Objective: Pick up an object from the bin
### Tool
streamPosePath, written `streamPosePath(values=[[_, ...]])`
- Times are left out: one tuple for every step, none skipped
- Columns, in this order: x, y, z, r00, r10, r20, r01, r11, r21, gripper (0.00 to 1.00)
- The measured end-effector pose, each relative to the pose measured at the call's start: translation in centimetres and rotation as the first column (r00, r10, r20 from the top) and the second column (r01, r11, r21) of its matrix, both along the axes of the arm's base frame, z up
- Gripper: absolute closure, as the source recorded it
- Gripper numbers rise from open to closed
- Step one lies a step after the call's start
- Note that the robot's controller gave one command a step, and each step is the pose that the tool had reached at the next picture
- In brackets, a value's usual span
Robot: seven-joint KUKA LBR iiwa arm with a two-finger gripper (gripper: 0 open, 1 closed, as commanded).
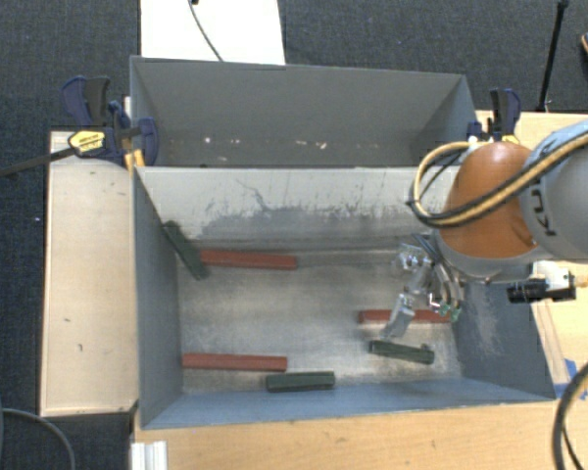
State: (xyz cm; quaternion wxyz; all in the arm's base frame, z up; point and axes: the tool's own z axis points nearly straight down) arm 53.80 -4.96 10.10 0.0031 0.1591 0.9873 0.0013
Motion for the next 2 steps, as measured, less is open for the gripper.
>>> streamPosePath(values=[[2.06,-3.12,-3.21,1.0,0.028,-0.001,-0.028,1.0,-0.004,0.0],[2.18,-3.15,-3.15,1.0,0.029,0.001,-0.029,1.0,-0.004,0.0]])
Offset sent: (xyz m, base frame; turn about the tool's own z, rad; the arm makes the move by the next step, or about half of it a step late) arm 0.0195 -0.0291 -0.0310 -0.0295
